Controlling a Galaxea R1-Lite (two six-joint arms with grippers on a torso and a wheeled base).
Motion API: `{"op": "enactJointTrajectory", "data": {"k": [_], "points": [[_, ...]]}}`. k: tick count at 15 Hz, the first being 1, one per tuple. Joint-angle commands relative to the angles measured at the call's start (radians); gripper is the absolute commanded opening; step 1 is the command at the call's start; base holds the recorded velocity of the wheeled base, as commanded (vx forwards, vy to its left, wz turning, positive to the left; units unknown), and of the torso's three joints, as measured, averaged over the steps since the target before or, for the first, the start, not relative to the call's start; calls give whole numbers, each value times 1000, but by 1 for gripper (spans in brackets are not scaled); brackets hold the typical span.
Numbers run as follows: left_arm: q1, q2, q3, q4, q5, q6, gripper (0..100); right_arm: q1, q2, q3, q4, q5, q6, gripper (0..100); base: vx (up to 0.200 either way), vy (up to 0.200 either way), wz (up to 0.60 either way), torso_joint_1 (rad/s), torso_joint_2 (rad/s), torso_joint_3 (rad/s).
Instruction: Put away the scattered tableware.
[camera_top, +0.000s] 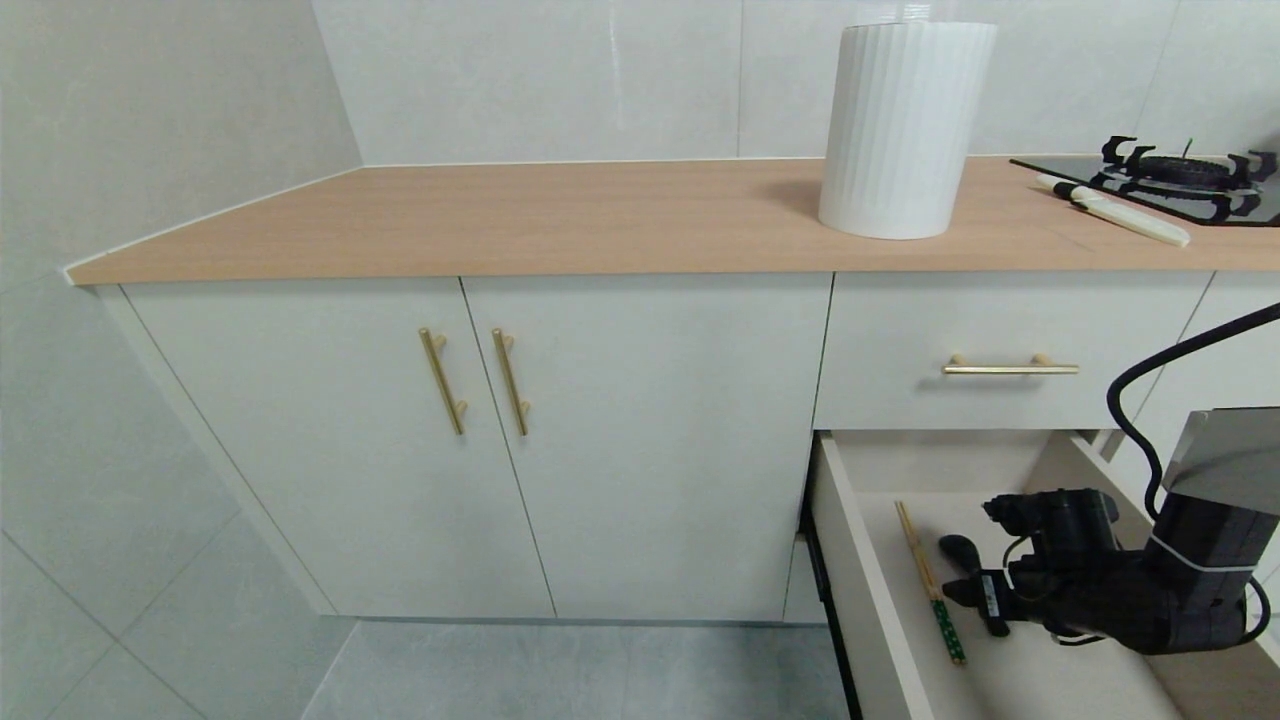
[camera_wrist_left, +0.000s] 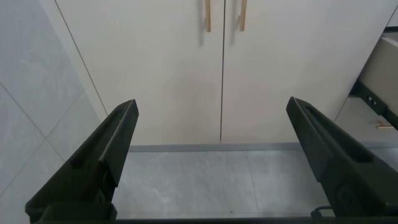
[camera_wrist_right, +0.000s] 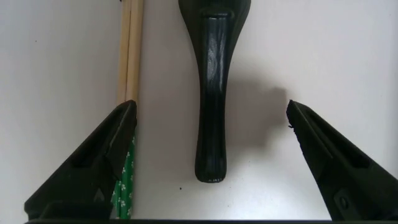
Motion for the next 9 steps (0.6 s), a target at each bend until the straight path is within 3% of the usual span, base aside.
{"op": "enactJointTrajectory", "data": {"k": [1, 7, 9], "points": [[0, 0, 0, 0, 0, 0, 100, 0, -48, 12, 0, 0, 2, 100, 0, 0, 0, 0, 0, 0], [0, 0, -1, 0, 0, 0, 100, 0, -232, 81, 0, -38, 3, 100, 0, 0, 0, 0, 0, 0], [0, 0, 0, 0, 0, 0, 100, 3, -406, 170, 0, -100, 6, 100, 0, 0, 0, 0, 0, 0]]}}
